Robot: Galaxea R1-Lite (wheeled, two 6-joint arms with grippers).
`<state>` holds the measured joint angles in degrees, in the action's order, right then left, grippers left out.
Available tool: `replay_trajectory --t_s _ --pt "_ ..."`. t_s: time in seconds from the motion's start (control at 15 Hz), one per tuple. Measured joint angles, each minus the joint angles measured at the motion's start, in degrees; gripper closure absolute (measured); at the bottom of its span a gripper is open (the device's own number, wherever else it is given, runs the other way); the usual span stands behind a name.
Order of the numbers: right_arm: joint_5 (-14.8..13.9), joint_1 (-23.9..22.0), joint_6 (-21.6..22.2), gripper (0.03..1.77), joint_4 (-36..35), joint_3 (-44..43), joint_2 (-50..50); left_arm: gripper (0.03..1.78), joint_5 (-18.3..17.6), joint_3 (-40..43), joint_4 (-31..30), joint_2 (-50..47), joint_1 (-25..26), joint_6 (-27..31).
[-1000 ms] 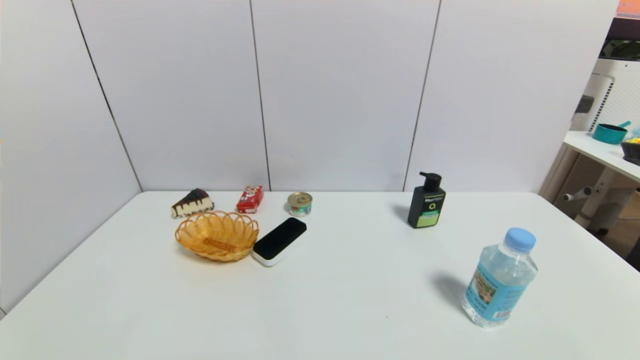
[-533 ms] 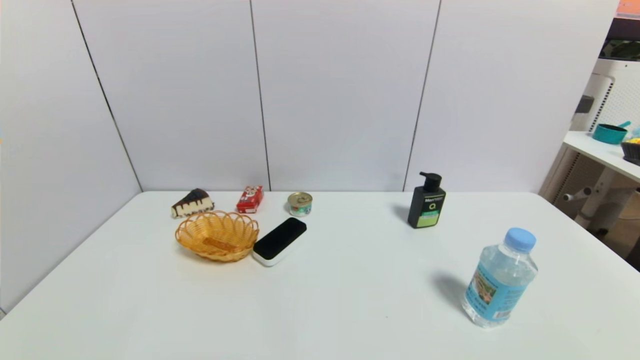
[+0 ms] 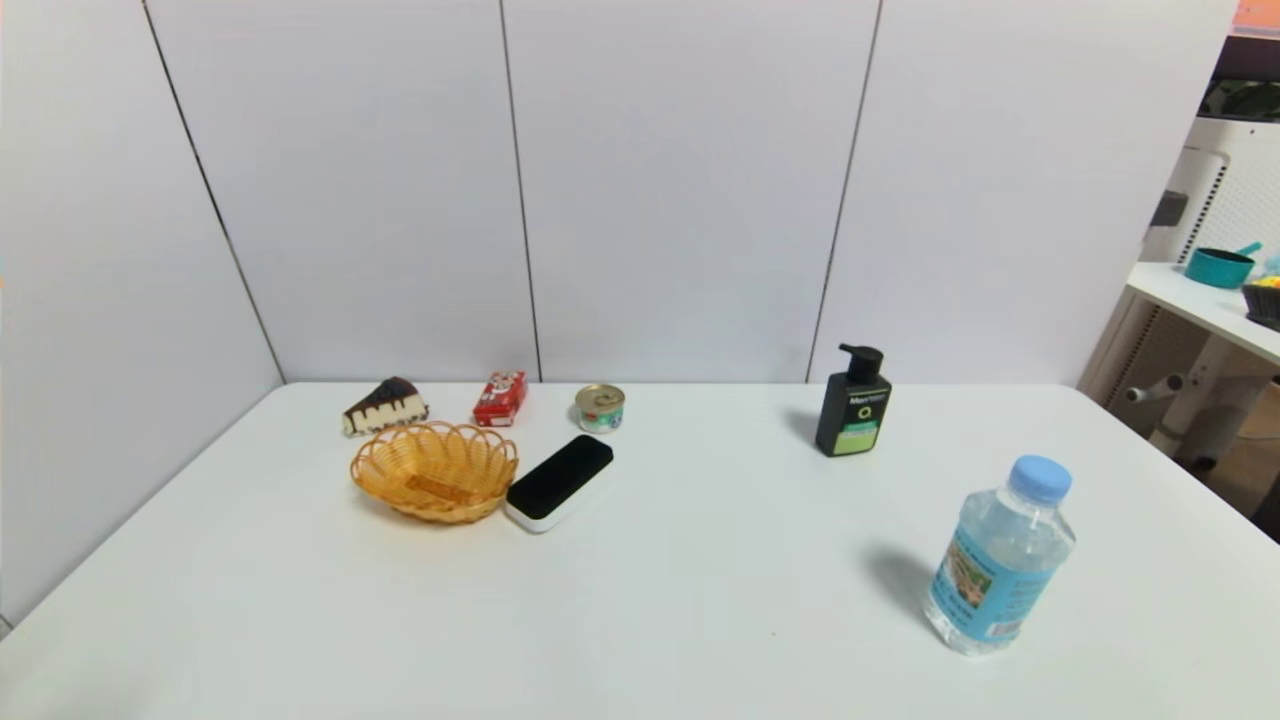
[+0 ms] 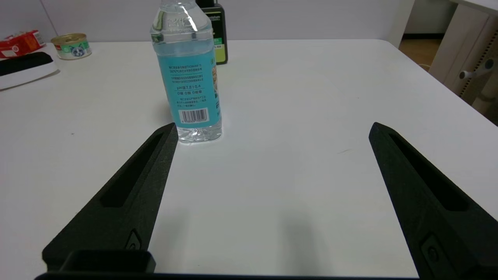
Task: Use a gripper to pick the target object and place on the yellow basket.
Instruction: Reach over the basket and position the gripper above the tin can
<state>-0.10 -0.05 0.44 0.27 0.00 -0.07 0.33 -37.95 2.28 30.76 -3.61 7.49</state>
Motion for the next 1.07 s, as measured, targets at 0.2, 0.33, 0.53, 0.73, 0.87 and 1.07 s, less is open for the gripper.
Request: replay_trajectory --t_s 0.2,0.33,0.53,0.73,0.87,1.07 --pt "0.0 0.0 0.0 0.1 0.0 0.0 0.0 0.12 -0.6 -17.3 0.8 16.2 -1.7 3.5" --pt "0.0 0.0 0.0 0.1 0.0 0.0 0.0 0.12 -2.5 -28.3 1.0 27.3 -3.5 5.0" --pt "0.0 0.0 0.0 0.1 0.0 0.0 0.0 0.12 -7.4 -44.9 1.1 43.1 -6.4 6.0" --pt "0.0 0.0 0.0 0.1 0.0 0.0 0.0 0.12 -12.9 -57.2 1.2 57.1 -10.0 6.1" --pt "0.0 0.0 0.0 0.1 0.0 0.0 0.0 0.12 -17.1 -62.6 1.3 65.4 -12.4 5.9" --pt "0.0 0.0 0.0 0.1 0.0 0.0 0.0 0.12 -21.3 -68.7 3.0 75.6 -14.0 5.8"
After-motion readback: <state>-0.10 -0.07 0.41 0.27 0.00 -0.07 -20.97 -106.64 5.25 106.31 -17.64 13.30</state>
